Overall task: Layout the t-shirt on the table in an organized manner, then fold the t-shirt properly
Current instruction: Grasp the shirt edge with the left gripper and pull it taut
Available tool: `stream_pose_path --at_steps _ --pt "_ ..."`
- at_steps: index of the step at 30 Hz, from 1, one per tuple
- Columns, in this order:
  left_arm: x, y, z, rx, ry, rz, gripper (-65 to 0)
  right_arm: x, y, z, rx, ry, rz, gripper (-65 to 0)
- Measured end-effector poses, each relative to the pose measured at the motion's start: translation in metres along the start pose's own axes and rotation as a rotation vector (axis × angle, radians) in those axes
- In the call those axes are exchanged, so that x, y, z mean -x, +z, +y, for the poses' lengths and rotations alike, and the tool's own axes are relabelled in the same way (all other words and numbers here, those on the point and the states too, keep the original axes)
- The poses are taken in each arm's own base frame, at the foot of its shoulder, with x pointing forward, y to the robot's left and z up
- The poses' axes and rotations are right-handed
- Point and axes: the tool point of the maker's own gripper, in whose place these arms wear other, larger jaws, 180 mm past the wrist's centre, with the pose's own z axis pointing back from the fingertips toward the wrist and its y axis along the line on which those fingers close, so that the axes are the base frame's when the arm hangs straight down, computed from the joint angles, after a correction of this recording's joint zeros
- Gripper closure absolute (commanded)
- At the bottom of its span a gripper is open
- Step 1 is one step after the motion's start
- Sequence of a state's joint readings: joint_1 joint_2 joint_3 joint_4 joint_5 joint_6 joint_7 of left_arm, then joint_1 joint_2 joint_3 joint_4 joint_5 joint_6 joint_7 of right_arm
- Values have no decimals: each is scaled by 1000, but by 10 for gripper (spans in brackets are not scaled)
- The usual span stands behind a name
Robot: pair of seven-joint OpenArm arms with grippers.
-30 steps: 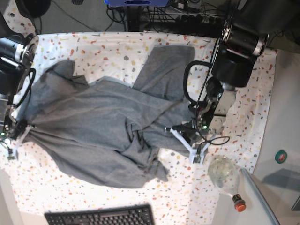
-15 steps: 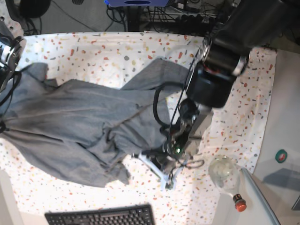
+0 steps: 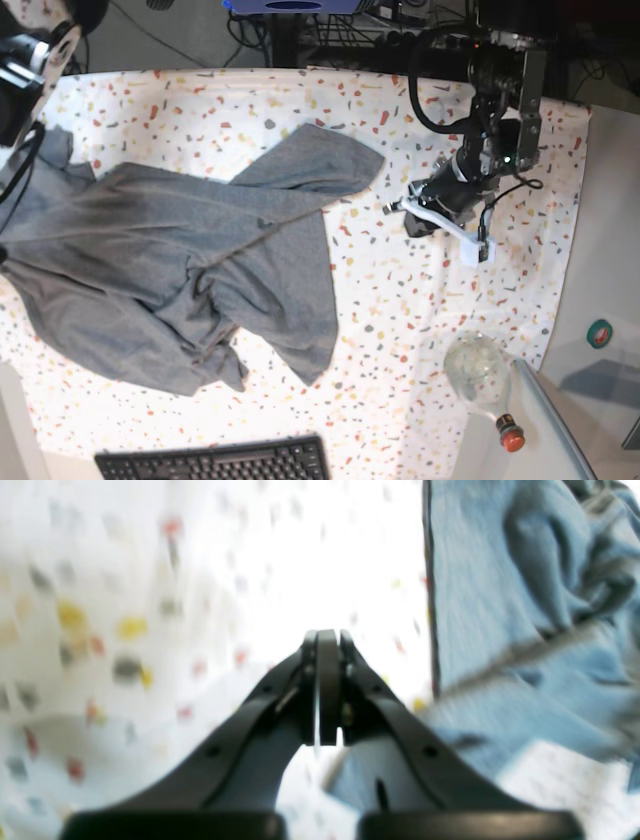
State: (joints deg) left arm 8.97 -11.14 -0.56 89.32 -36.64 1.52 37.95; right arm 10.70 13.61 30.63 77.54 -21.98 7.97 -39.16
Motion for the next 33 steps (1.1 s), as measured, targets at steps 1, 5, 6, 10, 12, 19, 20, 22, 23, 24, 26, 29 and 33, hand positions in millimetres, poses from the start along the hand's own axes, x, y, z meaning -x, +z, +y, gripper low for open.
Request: stream_pose_path --at_steps 1,5,6,10,12,19,20,22,23,24,26,29,33 --pt "1 5 -3 21 -6 9 -247 11 3 14 -27 2 19 -312" --pt "4 8 -19 68 -68 26 -426 30 5 35 -72 8 66 -312" --pt "7 8 -17 63 -64 33 -426 26 5 32 -66 5 56 -312" --pt "31 5 -10 46 -50 92 -426 20 4 23 -47 8 37 -312" --pt "42 3 -15 52 -23 111 -426 32 5 29 -57 15 62 -312" --pt "67 -15 -7 28 26 178 -426 43 6 28 -55 30 77 -312" --pt "67 -18 -11 36 0 186 -426 46 6 28 -56 31 84 -312" --pt "67 -25 -21 56 -29 195 -426 48 6 28 -56 27 88 -312" --pt "69 -27 -26 66 -34 203 -425 47 6 27 -54 26 86 -312" --pt "73 -29 -31 75 -36 209 -425 47 6 27 -53 27 83 -312" --pt "76 -31 -33 91 -31 207 -423 51 6 26 -52 32 89 -312" --pt "77 -30 -31 91 -28 214 -341 61 6 25 -52 31 109 -312" --pt "83 -29 -24 65 -31 238 -12 76 2 7 -72 -188 134 -320"
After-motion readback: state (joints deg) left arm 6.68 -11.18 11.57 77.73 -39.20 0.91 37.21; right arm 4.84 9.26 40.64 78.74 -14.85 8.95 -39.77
